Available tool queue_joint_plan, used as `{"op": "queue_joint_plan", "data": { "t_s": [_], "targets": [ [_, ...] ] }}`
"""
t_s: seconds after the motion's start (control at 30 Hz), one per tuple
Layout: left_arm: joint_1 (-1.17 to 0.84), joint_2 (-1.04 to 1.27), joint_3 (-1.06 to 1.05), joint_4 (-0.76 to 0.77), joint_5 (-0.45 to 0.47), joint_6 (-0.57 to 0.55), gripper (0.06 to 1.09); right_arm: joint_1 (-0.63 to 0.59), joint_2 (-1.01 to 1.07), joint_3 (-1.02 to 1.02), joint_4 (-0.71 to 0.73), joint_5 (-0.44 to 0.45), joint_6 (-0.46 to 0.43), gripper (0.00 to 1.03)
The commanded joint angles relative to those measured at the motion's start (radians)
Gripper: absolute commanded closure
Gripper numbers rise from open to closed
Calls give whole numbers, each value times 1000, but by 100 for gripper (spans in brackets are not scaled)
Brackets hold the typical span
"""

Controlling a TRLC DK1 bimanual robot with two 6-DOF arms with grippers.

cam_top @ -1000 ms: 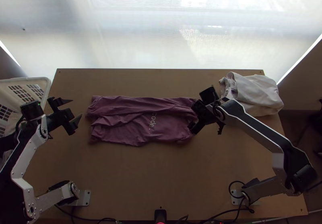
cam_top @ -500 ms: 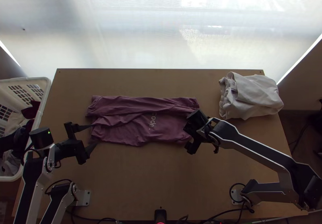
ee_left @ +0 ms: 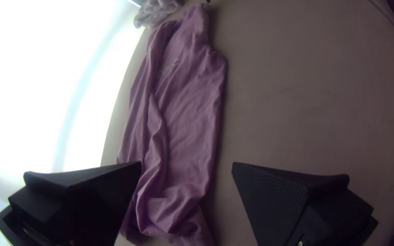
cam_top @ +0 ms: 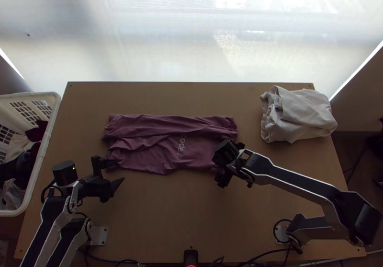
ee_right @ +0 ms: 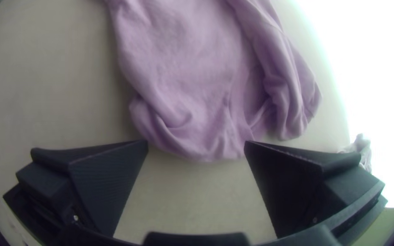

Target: Fold the t-shirt

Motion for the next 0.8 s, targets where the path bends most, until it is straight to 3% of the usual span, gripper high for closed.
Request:
{"op": "queue_joint_plan", "data": {
  "t_s": [0.0,0.27,0.5,0.77],
  "targets": [
    [43,240,3,224,-41,49,12,27,14,-17,41,41,-7,5],
    [92,435,64,345,-69,98,12,71,16,-22,66,49,-1,5],
    [99,393,76,313,-69,112,12,151,-9,-20,48,49,-4,5],
    [90,441,61,360,-73,113,12,148,60,-31,113,78,-7,6]
  ]
}}
